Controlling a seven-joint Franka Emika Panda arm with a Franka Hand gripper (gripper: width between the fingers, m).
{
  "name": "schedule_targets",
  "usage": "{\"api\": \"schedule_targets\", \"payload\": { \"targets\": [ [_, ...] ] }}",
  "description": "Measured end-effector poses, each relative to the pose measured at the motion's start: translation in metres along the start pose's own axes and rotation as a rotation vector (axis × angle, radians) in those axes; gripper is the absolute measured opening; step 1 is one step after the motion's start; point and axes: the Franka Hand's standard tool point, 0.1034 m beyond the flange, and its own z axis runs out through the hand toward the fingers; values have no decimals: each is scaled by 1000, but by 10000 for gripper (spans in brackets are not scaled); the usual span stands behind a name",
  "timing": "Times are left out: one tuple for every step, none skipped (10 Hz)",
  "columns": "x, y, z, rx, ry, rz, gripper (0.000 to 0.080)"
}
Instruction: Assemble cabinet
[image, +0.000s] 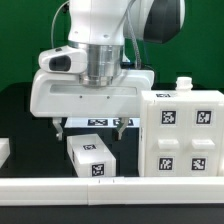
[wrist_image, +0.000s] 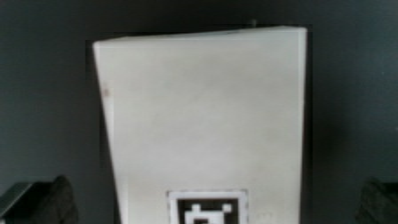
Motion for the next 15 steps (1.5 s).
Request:
{"api": "schedule_targets", "payload": {
  "targets": [
    [-2,-2,2,4,-12,32,797],
    [0,-16,-14,22,-28,65,797],
    [0,-13,-17,19,-11,46,797],
    [-2,-11,-13,17,-18,55,797],
    [-2,-10,-13,17,-17,51,797],
    [-4,-3,-8,26,-13,35,797],
    [-3,7,-7,40,-13,32,797],
    [2,15,-10,53,-9,26,797],
    [4,21,-12,54,-1,31,797],
    [4,25,-8,51,-3,36,797],
    [3,24,-1,46,-7,35,797],
    [8,23,-2,37,9,44,797],
    [10,20,-2,37,12,50,797],
    [10,17,-4,44,4,52,797],
    [11,16,-6,48,3,51,797]
  ]
}}
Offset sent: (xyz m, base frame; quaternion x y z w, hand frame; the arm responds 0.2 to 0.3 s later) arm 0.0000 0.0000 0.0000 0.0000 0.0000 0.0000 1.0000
